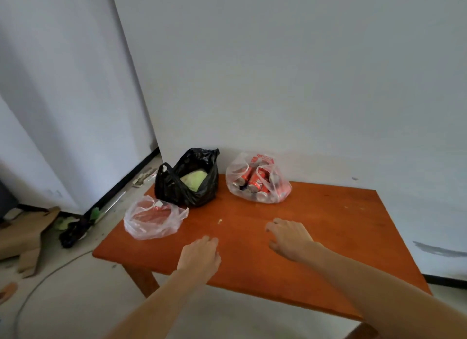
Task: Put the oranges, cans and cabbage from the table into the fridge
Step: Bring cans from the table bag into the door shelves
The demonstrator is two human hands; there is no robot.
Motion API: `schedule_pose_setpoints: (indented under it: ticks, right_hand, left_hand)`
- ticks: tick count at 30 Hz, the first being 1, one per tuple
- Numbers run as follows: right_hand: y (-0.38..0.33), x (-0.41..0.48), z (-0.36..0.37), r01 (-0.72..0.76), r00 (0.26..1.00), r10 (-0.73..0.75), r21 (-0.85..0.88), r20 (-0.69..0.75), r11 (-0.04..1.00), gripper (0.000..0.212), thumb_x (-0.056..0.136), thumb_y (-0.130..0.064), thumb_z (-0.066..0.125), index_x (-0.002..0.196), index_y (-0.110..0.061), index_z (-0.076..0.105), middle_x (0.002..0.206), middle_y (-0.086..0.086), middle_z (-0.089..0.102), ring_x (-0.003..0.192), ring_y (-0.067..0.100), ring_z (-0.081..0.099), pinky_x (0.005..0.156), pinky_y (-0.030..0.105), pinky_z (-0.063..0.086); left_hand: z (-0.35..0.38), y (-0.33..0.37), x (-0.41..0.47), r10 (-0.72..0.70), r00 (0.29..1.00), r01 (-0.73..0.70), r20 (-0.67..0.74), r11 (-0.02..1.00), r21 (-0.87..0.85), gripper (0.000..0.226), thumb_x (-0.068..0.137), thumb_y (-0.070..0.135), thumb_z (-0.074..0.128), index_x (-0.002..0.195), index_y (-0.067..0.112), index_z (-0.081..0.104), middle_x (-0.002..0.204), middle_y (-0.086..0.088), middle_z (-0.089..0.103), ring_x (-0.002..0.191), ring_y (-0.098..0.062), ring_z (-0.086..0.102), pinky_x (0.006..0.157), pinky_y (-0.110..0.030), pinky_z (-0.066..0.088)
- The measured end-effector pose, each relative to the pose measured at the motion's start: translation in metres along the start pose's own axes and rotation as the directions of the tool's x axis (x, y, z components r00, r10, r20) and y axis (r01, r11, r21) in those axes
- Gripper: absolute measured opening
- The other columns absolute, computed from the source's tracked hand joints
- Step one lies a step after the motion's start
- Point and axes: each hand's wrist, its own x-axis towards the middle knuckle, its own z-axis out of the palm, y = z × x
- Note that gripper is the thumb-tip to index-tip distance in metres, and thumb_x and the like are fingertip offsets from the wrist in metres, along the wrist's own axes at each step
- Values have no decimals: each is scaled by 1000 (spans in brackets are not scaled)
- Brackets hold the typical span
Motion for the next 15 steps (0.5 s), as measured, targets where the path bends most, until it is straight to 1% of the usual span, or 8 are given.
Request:
schedule_pose_setpoints:
  ticks: [2, 5, 8, 10, 12, 15]
  right_hand:
    - [2, 33, 7, -11, 1000, 11, -7, 19, 1000, 38, 90, -34, 55, 127, -25, 52, 122, 0, 54, 109, 22, 57, 87, 38, 49]
    - [8, 83, 18, -52, 996, 53, -21, 68, 998, 38, 89, -34, 55, 126, -24, 52, 123, 0, 55, 109, 23, 58, 87, 38, 49]
    - [18, 133, 18, -114, 989, 116, -24, 89, 993, 37, 88, -33, 56, 123, -21, 53, 123, 2, 57, 107, 23, 59, 84, 38, 51]
    - [27, 163, 11, -168, 985, 168, -4, 44, 986, 38, 89, -31, 57, 125, -21, 51, 126, 3, 57, 104, 22, 61, 80, 34, 52]
    - [37, 191, -1, -204, 978, 204, 27, -33, 979, 36, 93, -29, 51, 128, -20, 50, 128, 3, 56, 104, 21, 61, 76, 31, 49]
    - [59, 230, -17, -275, 950, 283, 77, -134, 959, 31, 97, -33, 44, 123, -19, 54, 128, 2, 56, 102, 19, 61, 70, 26, 45]
  left_hand:
    - [6, -18, 33, 24, 1000, -25, 11, 1000, 9, 21, 97, 29, 44, 112, 19, 54, 108, 3, 56, 95, -15, 58, 76, -27, 44]
    - [14, -43, 90, 76, 997, -76, 24, 997, 3, 24, 97, 30, 45, 117, 20, 53, 112, 2, 56, 97, -15, 58, 80, -28, 47]
    - [12, -67, 152, 137, 990, -138, 39, 990, 6, 25, 97, 31, 43, 117, 20, 53, 113, 1, 55, 102, -18, 58, 80, -31, 45]
    - [8, -79, 194, 179, 982, -180, 53, 984, 16, 26, 97, 32, 41, 117, 20, 52, 115, 0, 54, 105, -21, 57, 81, -35, 45]
    - [3, -83, 231, 217, 976, -218, 36, 975, 32, 26, 98, 32, 39, 116, 19, 52, 116, 0, 54, 106, -21, 56, 82, -37, 46]
    - [5, -83, 277, 265, 964, -265, -29, 964, -13, 26, 97, 31, 40, 115, 20, 54, 114, 2, 55, 106, -17, 55, 81, -33, 46]
